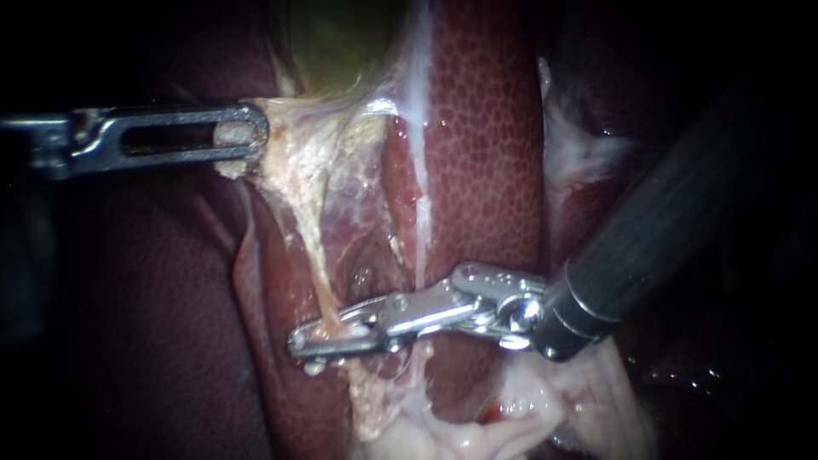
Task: Going back second clip left tube
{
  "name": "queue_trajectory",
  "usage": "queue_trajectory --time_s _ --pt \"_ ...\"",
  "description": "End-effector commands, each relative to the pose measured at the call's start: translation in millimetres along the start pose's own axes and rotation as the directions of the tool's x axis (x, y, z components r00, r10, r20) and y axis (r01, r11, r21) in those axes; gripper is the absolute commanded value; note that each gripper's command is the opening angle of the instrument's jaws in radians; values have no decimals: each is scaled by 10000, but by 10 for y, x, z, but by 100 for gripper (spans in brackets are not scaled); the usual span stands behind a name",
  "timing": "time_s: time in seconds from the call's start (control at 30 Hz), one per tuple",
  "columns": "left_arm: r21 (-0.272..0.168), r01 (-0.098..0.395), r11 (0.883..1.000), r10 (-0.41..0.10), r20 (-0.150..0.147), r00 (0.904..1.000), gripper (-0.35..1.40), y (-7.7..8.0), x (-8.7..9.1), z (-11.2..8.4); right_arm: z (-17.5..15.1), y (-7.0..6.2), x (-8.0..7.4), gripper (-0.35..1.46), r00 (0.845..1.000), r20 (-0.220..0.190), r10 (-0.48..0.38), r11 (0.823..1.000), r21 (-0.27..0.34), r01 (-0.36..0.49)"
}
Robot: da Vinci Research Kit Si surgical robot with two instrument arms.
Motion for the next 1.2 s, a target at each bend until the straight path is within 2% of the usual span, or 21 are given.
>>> queue_trajectory --time_s 0.03,0.33,0.4,0.5,0.63,0.73,0.83,1.0,1.2 --pt "1 -3 10000 3 -1 10000 -35 0 0 0 0 0 0 -35 10000 -1 0 10000 0 0" --pt "-1 -3 10000 3 1 10000 -35 0 0 0 1 -1 0 -35 10000 18 3 10000 57 -3" --pt "-2 -3 10000 3 1 10000 -35 0 0 0 2 0 1 -14 10000 13 6 10000 49 -6" --pt "-3 -4 10000 4 2 10000 -35 0 0 0 4 1 2 8 10000 5 68 10000 35 -68" --pt "-4 -3 10000 3 3 10000 -35 -1 0 0 6 2 3 27 9997 47 -225 9997 51 225" --pt "-4 -3 10000 3 3 10000 -35 -1 0 0 8 3 4 44 9986 -100 -523 9985 -166 521" --pt "-5 -3 10000 3 3 10000 -35 -1 0 0 9 3 5 53 9967 -301 -755 9964 -401 743" --pt "-5 -4 10000 4 4 10000 -35 -1 1 -1 4 1 7 57 9934 -354 -1088 9932 -464 1071" --pt "-2 -5 10000 5 1 10000 -35 0 1 -2 -17 -5 12 58 9896 -366 -1395 9890 -549 1374"
